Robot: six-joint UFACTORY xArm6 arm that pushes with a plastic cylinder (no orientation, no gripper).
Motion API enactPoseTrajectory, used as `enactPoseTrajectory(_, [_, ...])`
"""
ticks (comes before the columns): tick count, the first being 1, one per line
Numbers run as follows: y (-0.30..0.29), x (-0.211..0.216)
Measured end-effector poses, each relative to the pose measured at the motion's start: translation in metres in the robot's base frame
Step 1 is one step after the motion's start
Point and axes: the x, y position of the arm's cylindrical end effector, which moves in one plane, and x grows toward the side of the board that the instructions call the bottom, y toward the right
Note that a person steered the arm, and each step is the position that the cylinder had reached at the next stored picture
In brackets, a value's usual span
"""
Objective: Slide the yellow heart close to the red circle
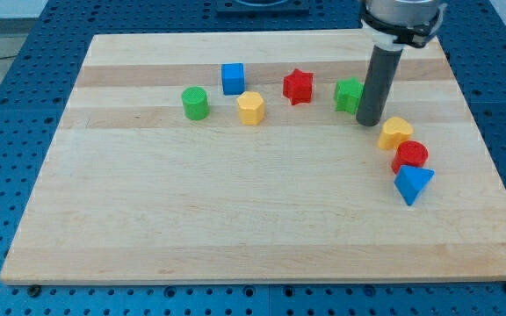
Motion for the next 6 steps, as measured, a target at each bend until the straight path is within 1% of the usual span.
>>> enactPoseTrajectory(1, [0.005, 0.009])
enactPoseTrajectory(4, [0.006, 0.013])
enactPoseTrajectory(5, [-0.005, 0.006])
enactPoseTrajectory(6, [-0.030, 0.006])
